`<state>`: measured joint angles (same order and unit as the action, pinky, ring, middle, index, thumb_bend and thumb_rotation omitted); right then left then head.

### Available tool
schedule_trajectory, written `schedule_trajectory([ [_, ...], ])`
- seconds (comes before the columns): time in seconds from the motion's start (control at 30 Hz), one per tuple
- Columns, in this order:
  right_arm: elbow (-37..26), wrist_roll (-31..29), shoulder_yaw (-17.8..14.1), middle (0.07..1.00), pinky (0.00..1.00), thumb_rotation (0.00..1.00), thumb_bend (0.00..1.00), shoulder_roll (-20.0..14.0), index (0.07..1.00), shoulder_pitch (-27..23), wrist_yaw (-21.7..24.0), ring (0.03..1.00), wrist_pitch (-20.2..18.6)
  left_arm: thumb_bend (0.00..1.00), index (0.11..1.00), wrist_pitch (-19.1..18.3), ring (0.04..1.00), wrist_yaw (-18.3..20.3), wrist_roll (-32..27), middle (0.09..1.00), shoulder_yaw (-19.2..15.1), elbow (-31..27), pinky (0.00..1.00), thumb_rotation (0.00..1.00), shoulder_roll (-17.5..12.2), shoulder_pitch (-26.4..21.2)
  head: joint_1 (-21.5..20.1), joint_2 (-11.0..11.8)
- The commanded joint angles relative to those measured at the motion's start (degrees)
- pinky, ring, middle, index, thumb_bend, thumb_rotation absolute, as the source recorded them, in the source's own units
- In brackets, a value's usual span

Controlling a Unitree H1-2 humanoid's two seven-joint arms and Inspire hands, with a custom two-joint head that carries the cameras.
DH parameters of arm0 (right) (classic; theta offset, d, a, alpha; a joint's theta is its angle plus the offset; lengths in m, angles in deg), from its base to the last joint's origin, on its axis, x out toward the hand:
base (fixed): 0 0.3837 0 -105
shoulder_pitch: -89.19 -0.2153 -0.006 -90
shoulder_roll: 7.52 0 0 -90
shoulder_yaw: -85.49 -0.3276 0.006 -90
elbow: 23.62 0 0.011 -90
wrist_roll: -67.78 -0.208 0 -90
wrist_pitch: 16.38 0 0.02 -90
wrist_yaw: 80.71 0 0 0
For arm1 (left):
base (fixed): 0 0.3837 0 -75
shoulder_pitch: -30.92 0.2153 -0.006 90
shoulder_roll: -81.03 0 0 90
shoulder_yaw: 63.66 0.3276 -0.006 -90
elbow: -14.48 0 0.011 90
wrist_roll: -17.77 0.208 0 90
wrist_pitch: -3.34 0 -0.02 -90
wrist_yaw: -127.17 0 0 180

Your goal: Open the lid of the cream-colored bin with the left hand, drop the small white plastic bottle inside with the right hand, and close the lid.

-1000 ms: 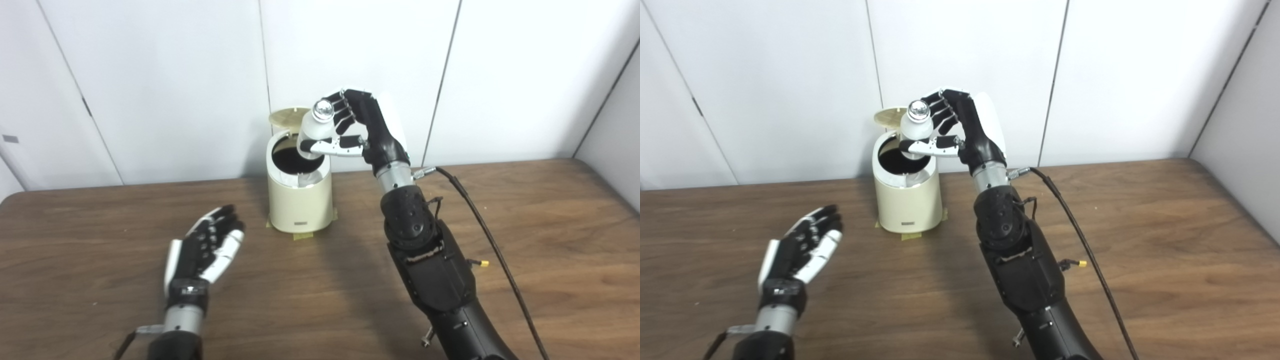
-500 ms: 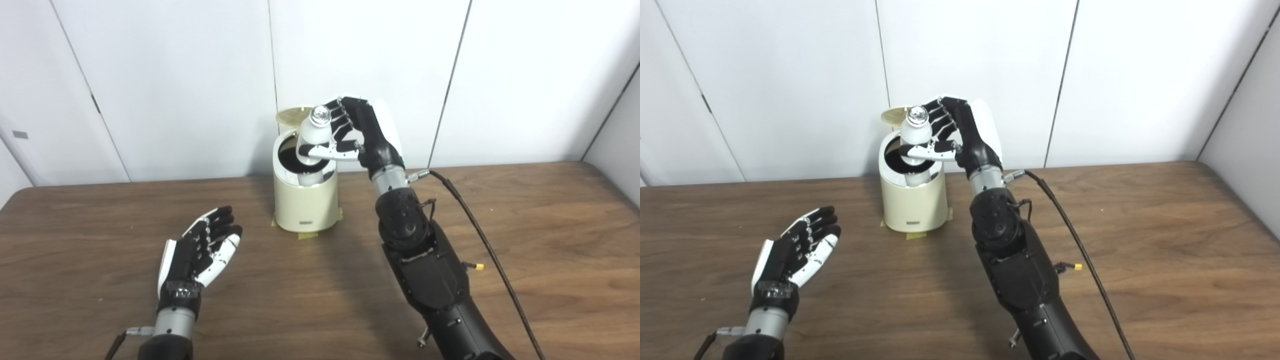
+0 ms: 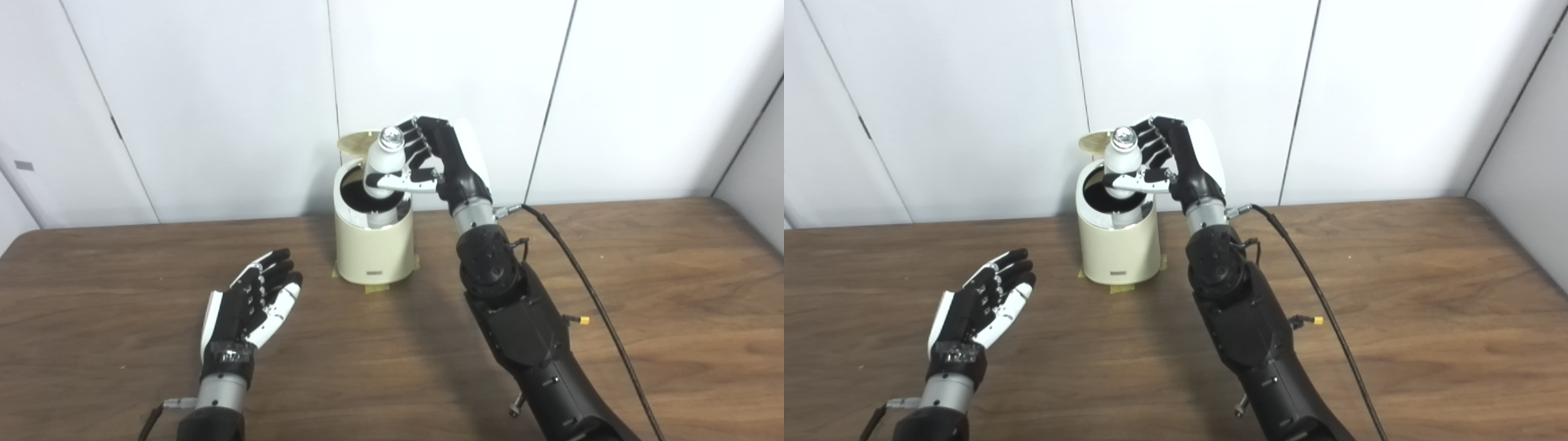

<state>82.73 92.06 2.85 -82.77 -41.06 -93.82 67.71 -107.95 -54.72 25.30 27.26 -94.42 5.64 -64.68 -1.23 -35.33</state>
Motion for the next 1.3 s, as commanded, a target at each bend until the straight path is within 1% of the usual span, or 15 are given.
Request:
schedule_trajectory([
  [0.0,-0.87,-0.16,-0.50,0.476,0.37,0.00,0.53,0.09,0.492,-4.03,-1.17,0.457,2.69,0.46,0.829,0.85,0.816,-0.40,0.25,0.808,-0.19,-2.26,0.79,0.36,0.21,-1.63,0.00,-0.11],
  [0.1,0.38,-0.61,-0.58,0.474,0.37,0.00,0.53,0.02,0.494,-4.36,-1.26,0.454,3.44,0.47,0.830,0.75,0.815,-0.40,0.02,0.804,-0.36,-2.68,0.80,0.38,0.39,-1.54,0.15,-0.24],
  [0.2,1.54,-0.83,-0.65,0.475,0.37,0.00,0.53,-0.16,0.494,-4.48,-1.33,0.457,3.99,0.45,0.835,1.29,0.812,-0.43,-0.57,0.810,-0.58,-2.85,0.78,0.35,0.74,-1.60,0.55,-0.34],
  [0.33,3.08,-1.37,-0.77,0.477,0.38,0.00,0.53,-0.22,0.494,-4.47,-1.30,0.467,4.57,0.44,0.840,0.97,0.811,-0.68,-0.46,0.821,-0.75,-3.41,0.78,0.34,1.20,-1.78,1.10,-0.46],
  [0.4,4.28,-2.43,-0.79,0.488,0.40,0.00,0.53,-0.38,0.489,-4.51,-0.52,0.488,5.80,0.44,0.840,0.85,0.814,-0.86,-0.48,0.821,-0.88,-3.74,0.80,0.35,1.52,-1.86,1.21,-0.50],
  [0.5,5.76,-2.36,0.22,0.482,0.42,0.00,0.53,-1.24,0.504,-4.72,0.73,0.511,6.44,0.42,0.841,0.78,0.809,-0.91,-0.85,0.817,-1.09,-3.96,0.78,0.31,1.89,-2.08,1.02,-0.56],
  [0.6,6.45,-1.22,1.76,0.491,0.48,0.00,0.53,-2.35,0.500,-5.02,2.15,0.567,5.57,0.42,0.843,0.46,0.806,-0.84,-0.89,0.813,-1.23,-4.07,0.79,0.31,2.07,-2.34,0.97,-0.58],
  [0.63,6.48,-0.77,2.31,0.553,0.52,0.06,0.52,-2.71,0.496,-5.07,2.73,0.603,4.91,0.41,0.844,0.44,0.808,-0.79,-0.82,0.813,-1.20,-4.06,0.80,0.31,2.07,-2.41,1.00,-0.54],
  [0.67,6.30,-0.12,2.98,0.574,0.52,0.07,0.52,-3.12,0.496,-5.08,3.46,0.610,3.86,0.41,0.844,0.36,0.808,-0.73,-0.85,0.813,-1.22,-4.06,0.80,0.32,2.08,-2.48,0.96,-0.49],
  [0.7,6.05,0.51,3.59,0.634,0.56,0.12,0.52,-3.52,0.497,-5.03,4.15,0.646,3.02,0.41,0.845,0.29,0.812,-0.74,-0.89,0.814,-1.28,-4.05,0.81,0.32,2.12,-2.55,0.93,-0.46],
  [0.73,5.86,0.94,4.06,0.669,0.57,0.14,0.52,-3.85,0.497,-4.94,4.66,0.672,2.51,0.41,0.845,0.21,0.816,-0.77,-0.91,0.816,-1.34,-4.00,0.82,0.32,2.15,-2.60,0.84,-0.41],
  [0.83,5.28,2.15,5.01,0.703,0.59,0.16,0.51,-4.47,0.497,-4.72,5.51,0.706,1.56,0.41,0.843,0.11,0.822,-0.77,-0.98,0.821,-1.47,-3.91,0.82,0.31,2.14,-2.65,0.85,-0.34],
  [0.9,4.70,2.89,5.41,0.711,0.60,0.16,0.51,-4.74,0.497,-4.65,6.12,0.720,0.79,0.41,0.843,0.26,0.820,-0.78,-1.00,0.823,-1.51,-3.74,0.81,0.30,2.19,-2.68,0.94,-0.28],
  [1.0,4.13,3.66,5.69,0.689,0.60,0.16,0.51,-4.89,0.496,-4.66,6.55,0.702,0.14,0.41,0.841,0.25,0.815,-0.85,-0.90,0.821,-1.47,-3.54,0.80,0.28,2.32,-2.79,1.06,-0.28],
  [1.27,3.79,4.66,5.95,0.683,0.61,0.16,0.51,-4.93,0.494,-4.59,7.22,0.706,-0.55,0.41,0.838,0.55,0.815,-0.97,-0.38,0.819,-1.01,-3.44,0.79,0.26,2.67,-2.77,1.48,-0.18],
])
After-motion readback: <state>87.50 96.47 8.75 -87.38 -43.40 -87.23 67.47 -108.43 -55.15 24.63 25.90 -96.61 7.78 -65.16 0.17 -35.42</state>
